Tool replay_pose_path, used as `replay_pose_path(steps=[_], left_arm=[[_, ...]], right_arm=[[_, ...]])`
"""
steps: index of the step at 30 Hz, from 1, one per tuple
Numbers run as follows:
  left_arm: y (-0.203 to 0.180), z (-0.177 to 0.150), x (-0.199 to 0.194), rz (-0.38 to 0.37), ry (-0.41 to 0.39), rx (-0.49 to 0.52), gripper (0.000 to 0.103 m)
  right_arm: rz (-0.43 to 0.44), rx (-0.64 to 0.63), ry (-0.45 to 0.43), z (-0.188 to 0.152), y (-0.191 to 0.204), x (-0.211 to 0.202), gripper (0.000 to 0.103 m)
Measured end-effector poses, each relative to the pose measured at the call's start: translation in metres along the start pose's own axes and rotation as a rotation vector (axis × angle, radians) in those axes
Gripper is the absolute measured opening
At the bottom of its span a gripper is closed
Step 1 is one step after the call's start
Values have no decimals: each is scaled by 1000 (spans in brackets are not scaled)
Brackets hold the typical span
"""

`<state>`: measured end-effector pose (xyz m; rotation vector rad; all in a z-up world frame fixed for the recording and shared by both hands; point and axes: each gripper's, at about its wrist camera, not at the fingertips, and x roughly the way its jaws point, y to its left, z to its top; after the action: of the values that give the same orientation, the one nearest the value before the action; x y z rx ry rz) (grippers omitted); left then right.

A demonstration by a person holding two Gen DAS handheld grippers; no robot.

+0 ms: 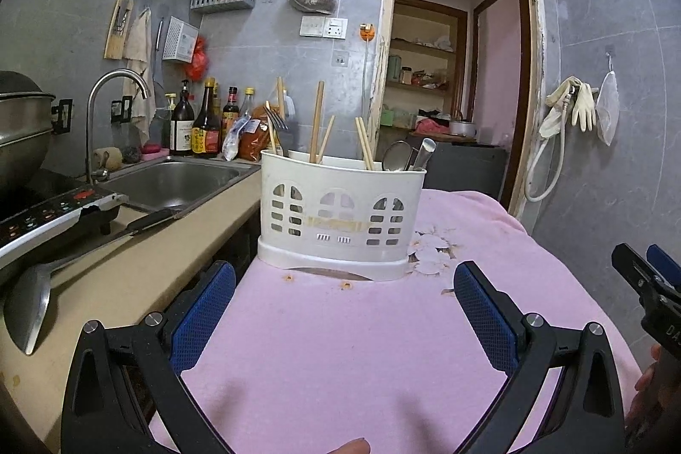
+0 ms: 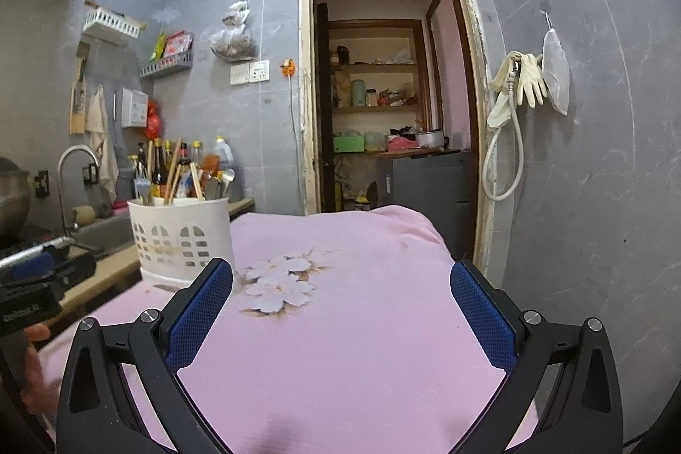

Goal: Organize utensils

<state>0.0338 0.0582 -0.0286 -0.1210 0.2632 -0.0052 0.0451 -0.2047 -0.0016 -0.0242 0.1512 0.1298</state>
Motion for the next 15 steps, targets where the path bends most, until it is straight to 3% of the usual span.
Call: replay_pose_path(steps=[15], left_arm=[[1, 1, 1, 32, -19, 9, 101]], right_arm=[[-19, -14, 10, 0, 0, 3, 103]])
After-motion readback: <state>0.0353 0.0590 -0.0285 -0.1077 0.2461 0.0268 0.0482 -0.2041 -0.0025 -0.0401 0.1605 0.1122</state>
